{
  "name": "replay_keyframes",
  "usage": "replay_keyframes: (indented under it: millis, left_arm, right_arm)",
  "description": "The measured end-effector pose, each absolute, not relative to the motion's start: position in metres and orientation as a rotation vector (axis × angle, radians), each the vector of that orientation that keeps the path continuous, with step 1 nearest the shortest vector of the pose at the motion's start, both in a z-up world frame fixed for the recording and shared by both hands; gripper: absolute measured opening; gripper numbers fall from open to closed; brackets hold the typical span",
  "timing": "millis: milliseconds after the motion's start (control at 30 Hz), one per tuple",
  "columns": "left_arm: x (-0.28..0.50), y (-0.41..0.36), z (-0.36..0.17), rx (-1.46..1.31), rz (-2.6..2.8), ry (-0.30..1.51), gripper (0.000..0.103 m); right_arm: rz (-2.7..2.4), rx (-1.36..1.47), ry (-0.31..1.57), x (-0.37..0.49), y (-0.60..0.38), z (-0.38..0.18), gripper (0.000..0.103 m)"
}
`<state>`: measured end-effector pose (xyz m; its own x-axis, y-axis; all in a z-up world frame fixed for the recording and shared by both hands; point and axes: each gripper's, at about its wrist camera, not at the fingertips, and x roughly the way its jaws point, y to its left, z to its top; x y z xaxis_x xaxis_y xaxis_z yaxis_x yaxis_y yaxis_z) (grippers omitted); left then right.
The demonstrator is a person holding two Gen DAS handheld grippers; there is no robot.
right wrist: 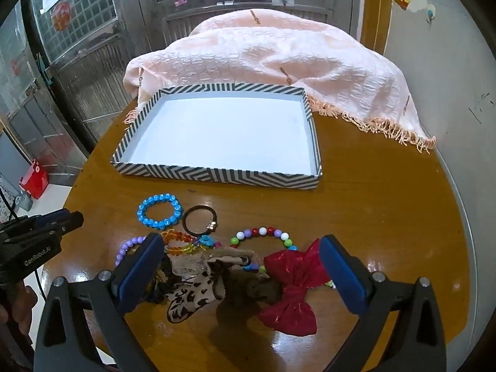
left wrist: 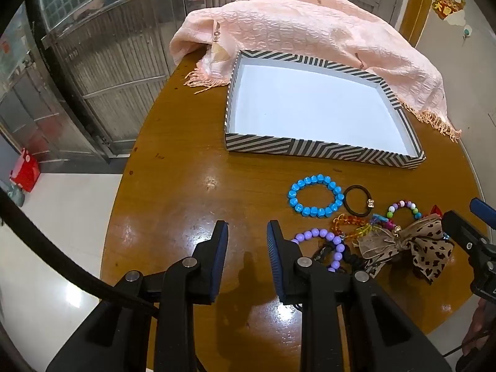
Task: Organize jewelry
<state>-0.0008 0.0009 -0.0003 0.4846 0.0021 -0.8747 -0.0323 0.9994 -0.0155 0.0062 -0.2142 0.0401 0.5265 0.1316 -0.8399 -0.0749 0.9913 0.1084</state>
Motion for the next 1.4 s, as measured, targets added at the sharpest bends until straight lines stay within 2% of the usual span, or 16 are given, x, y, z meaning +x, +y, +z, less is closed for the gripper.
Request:
replay_keyframes:
  millis: [733, 867, 1400]
  left_arm:
    - [-0.0006, -0.0004, -0.0041, -0.046, 0.022, 1.082, 0.025]
    - [0.0000, -0.0001, -0.0061, -0.044, 0.023, 1.076, 0.025]
    - [-0.0001, -0.0045, -0.0087, -0.047, 0.013, 1.105, 0.025]
  right_arm:
    - [0.129, 0.076, 1.023, 0.0079, -0.2128, 0.0316, 0.102]
    - [0.145, 0.113, 1.088, 0.0092, -0.2134, 0.0336, 0.102]
    - [0.130, 0.050, 1.053, 0.0098, -0.2120, 0.0321, 0.102]
